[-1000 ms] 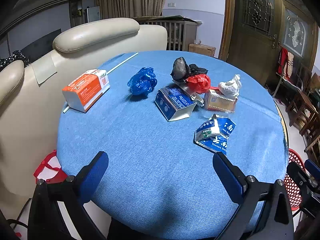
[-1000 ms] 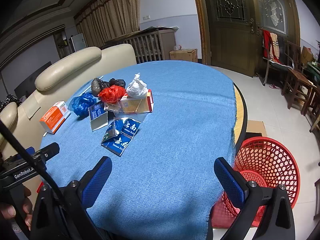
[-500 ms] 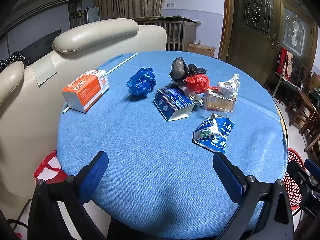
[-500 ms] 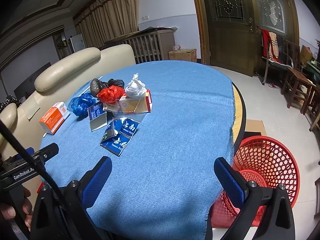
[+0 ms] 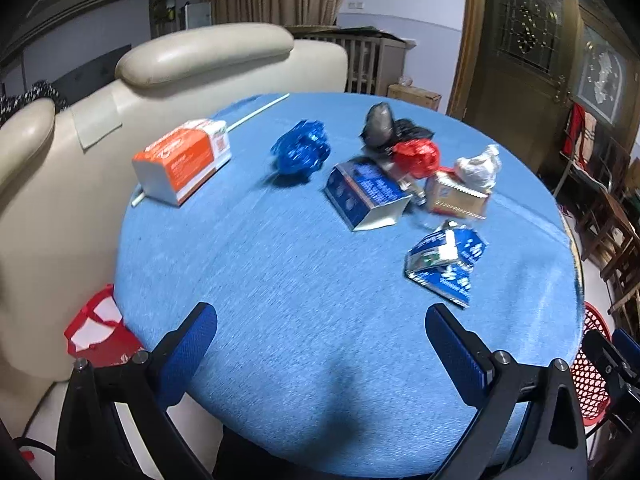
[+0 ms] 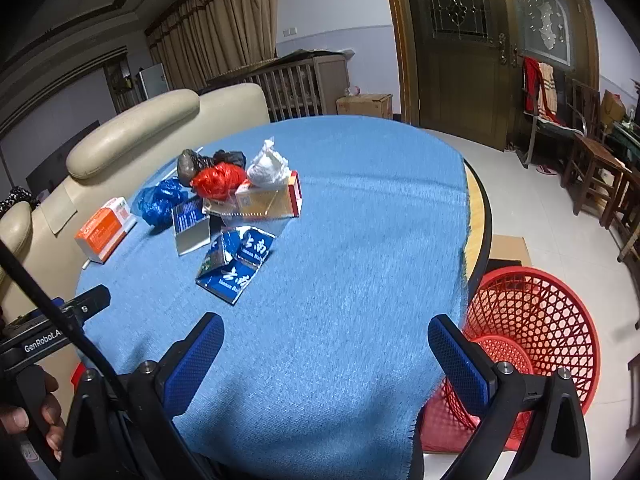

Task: Collect trash
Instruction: 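Grasp the blue foil packet with left tool while right grasps the blue wrapper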

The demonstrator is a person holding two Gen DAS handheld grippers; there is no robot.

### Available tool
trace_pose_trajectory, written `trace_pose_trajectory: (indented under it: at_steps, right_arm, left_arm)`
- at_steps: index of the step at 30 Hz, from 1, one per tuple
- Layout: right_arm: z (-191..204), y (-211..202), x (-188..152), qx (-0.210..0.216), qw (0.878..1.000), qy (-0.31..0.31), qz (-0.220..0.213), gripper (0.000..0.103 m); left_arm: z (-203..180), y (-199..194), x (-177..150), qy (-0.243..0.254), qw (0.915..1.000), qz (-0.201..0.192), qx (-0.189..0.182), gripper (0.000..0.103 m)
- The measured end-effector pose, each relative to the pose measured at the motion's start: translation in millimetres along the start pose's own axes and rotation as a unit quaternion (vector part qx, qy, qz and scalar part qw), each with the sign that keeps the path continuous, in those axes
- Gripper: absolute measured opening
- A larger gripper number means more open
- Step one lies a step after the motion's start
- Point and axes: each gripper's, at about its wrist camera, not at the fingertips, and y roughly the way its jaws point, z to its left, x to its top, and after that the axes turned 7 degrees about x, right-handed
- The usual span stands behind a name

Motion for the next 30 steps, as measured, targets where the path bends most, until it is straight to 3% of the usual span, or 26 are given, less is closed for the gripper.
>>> trace_pose_trajectory:
  at_steps: [17, 30]
  right_arm:
    - [15.6, 26.1, 0.4, 0.006, 0.999, -0.028, 0.025, 0.103]
    - [52.4, 98.8, 21.1, 0.051, 0.994, -0.059, 0.074, 0.103]
  left_arm:
    - [8.2, 13.3, -1.9, -0.005, 0.9999, 0.013, 0.001, 0.103]
    - [43.2, 52.1, 2.3, -0.047, 0.9976, 0.049, 0.012, 0.103]
